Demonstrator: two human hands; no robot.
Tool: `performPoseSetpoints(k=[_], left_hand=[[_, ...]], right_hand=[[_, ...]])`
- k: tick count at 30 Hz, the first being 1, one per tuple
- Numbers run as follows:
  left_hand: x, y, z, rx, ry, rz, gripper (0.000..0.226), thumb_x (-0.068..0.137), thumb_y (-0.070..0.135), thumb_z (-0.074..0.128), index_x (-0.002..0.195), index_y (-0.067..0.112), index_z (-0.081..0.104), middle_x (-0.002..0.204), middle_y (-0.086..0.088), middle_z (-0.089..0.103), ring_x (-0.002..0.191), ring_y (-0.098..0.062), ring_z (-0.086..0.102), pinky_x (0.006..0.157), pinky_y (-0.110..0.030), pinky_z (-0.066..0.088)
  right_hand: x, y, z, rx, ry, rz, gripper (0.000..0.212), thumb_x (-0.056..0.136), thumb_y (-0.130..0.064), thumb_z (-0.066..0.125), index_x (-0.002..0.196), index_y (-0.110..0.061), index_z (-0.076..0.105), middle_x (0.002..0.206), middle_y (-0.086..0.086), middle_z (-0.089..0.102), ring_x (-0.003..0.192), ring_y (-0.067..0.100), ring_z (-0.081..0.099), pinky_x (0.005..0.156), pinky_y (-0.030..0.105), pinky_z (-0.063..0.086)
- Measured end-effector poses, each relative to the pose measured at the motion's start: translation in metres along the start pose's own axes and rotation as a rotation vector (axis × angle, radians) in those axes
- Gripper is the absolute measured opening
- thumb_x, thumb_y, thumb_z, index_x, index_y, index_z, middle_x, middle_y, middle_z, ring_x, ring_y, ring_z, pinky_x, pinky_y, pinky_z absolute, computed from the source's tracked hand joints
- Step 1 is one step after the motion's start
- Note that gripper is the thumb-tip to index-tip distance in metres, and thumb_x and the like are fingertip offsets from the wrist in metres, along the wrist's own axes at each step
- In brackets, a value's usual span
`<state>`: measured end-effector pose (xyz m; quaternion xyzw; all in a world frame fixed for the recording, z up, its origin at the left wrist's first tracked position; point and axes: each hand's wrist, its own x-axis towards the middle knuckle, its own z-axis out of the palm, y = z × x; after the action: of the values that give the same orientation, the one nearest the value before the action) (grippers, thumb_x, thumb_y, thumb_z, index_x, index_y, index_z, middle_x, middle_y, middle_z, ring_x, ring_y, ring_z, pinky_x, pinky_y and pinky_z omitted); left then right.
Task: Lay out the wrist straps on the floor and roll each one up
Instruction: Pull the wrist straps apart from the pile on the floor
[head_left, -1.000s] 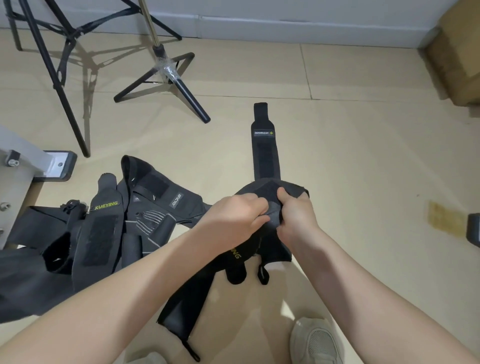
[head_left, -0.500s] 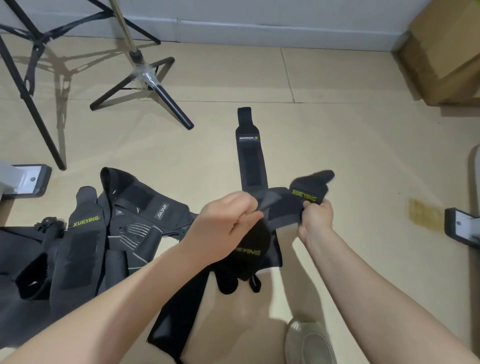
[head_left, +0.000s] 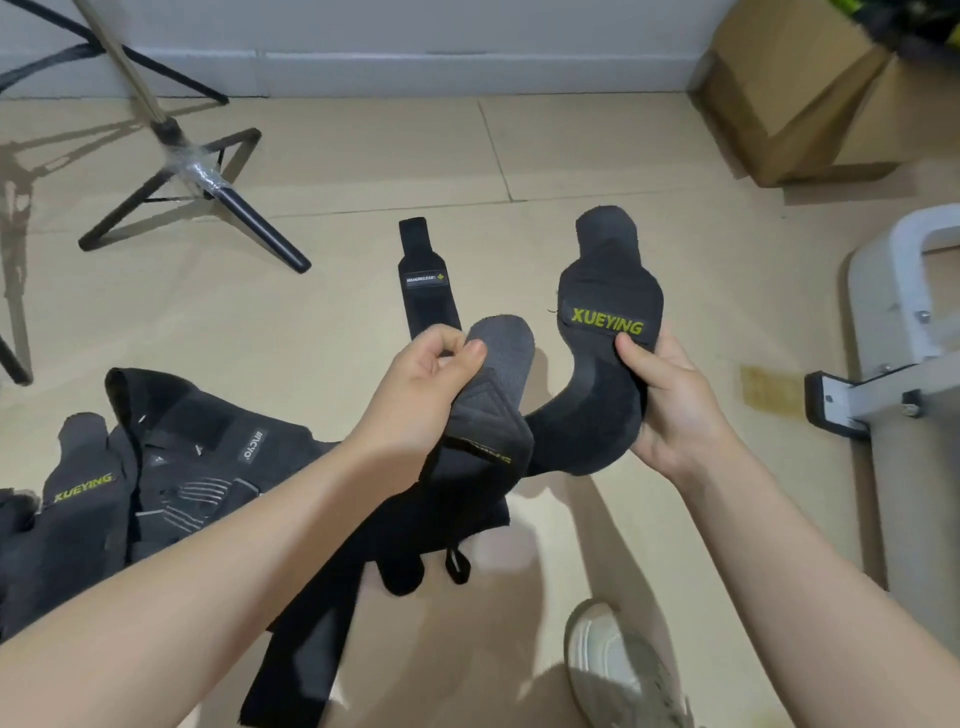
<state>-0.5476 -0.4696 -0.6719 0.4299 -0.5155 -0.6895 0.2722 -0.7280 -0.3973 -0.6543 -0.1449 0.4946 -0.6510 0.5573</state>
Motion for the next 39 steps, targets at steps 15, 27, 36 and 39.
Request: performPoseSetpoints(k=[15,27,36,39], left_hand=[[0.13,-0.043,0.078,-0.025,0.267,-0.32,0.013,0.094,0.029,0.054,0.087,0.019,0.055,0.092,-0.008,0.061,0.084,-0.022,0.06,0.083,-0.041,0.051],[0.228,-0.072,0.06,0.063,0.471,-0.313,0.015,0.091,0.03,0.058,0.077,0.024,0.054,0.081,0.0,0.057,0.084,-0.02,0.052,0.075,-0.034,0.042],[0.235,-0.08,0.049,0.1,0.418,-0.322,0.025,0.092,0.023,0.056,0.069,0.016,0.048,0.065,-0.004,0.05,0.069,-0.021,0.05,0.063,-0.032,0.04],[0.231,-0.082,0.047,0.098,0.38,-0.292,0.031,0.092,0.022,0.055,0.064,0.014,0.046,0.061,-0.003,0.048,0.062,-0.016,0.05,0.058,-0.03,0.041]], right_hand=[[0.155,0.022,-0.111,-0.347,0.087,0.173,0.039,0.099,-0.003,0.04,0.131,-0.022,0.05,0.108,-0.002,0.068,0.093,0.014,0.066,0.078,0.028,0.053],[0.328,0.03,-0.083,-0.64,-0.089,0.031,0.045,0.095,0.002,0.036,0.131,-0.019,0.052,0.115,0.0,0.065,0.104,0.016,0.064,0.08,0.027,0.054],[0.291,0.107,-0.114,-1.753,-0.114,-0.376,0.043,0.094,-0.015,0.046,0.136,-0.005,0.046,0.15,0.016,0.033,0.135,0.034,0.037,0.109,0.042,0.034],[0.281,0.133,-0.128,-1.903,-0.312,-0.099,0.072,0.098,-0.044,0.036,0.152,-0.013,-0.002,0.159,0.004,-0.01,0.147,0.02,-0.008,0.12,0.038,0.002]])
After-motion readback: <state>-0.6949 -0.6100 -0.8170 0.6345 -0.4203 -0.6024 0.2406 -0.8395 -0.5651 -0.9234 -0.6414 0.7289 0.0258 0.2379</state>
